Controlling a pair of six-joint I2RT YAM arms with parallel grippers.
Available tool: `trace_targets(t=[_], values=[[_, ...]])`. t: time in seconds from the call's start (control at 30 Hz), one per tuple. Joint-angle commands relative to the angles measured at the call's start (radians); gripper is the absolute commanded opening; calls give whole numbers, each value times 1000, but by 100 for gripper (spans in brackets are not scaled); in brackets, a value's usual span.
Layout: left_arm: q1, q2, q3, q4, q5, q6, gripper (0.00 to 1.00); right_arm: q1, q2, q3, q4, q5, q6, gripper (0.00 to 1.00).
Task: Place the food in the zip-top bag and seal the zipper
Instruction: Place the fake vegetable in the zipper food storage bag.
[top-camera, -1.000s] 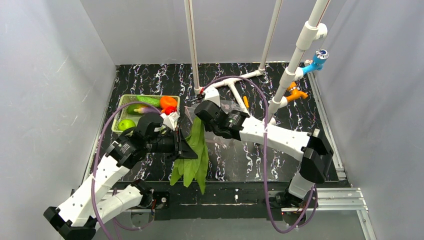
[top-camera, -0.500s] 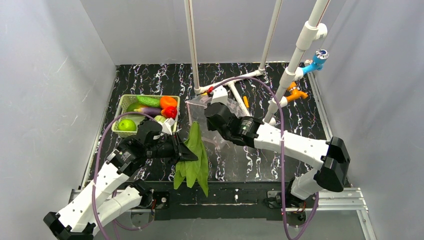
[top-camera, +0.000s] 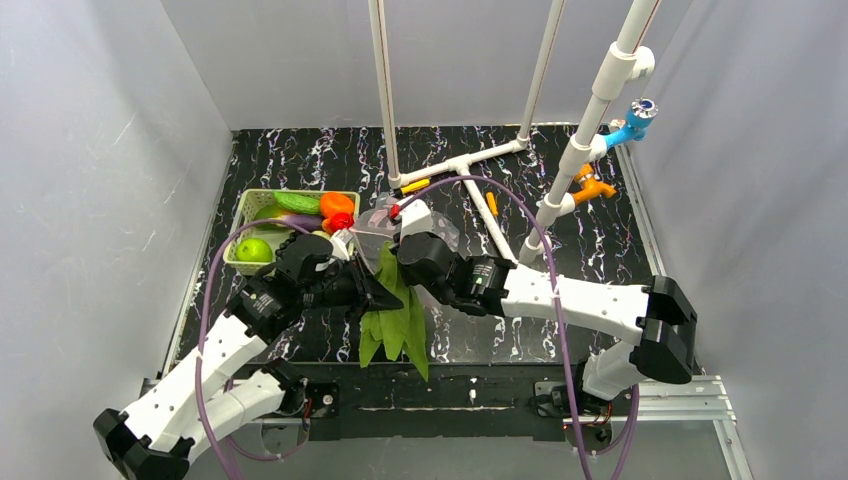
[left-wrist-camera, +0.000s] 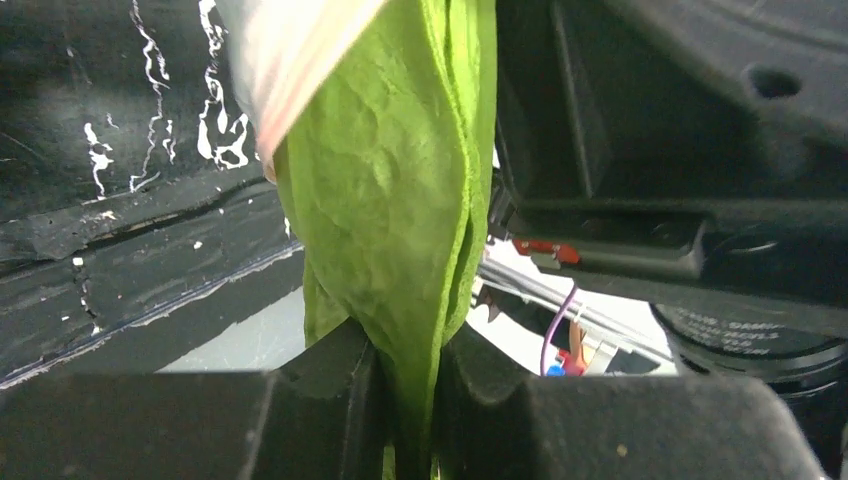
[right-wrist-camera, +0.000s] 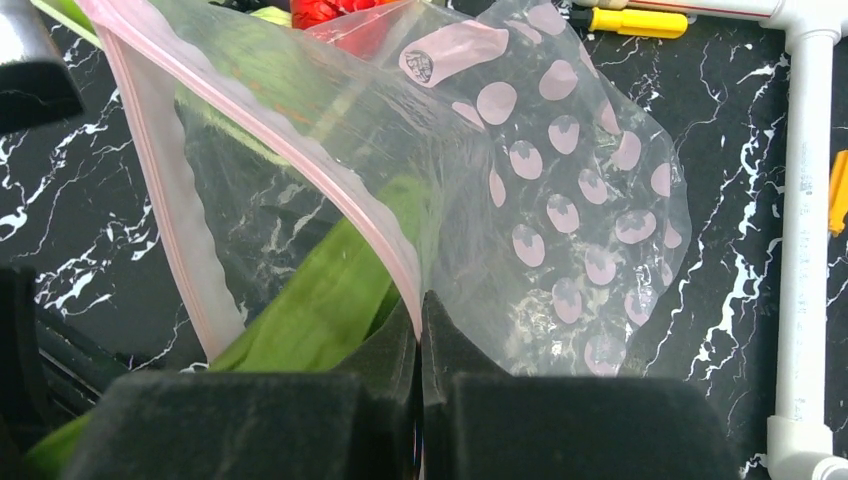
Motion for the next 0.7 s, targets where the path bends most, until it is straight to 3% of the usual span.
trace_targets(t=[0.0,0.2,0.5,0.67], values=[[-3,-68,-11,-15,-150,-72,0,22,-46,-19,68,20,-33,1],[-3,-138,-61,24,-338,-84,0,40,-83,-13,48,-123,68,1],[0,11,46,-55,-317,-50,0,79,-122,-38,59,-238,18,1],[1,-44,59,-111,-463,-133,0,91,-129,-60,53,-268,17,1]])
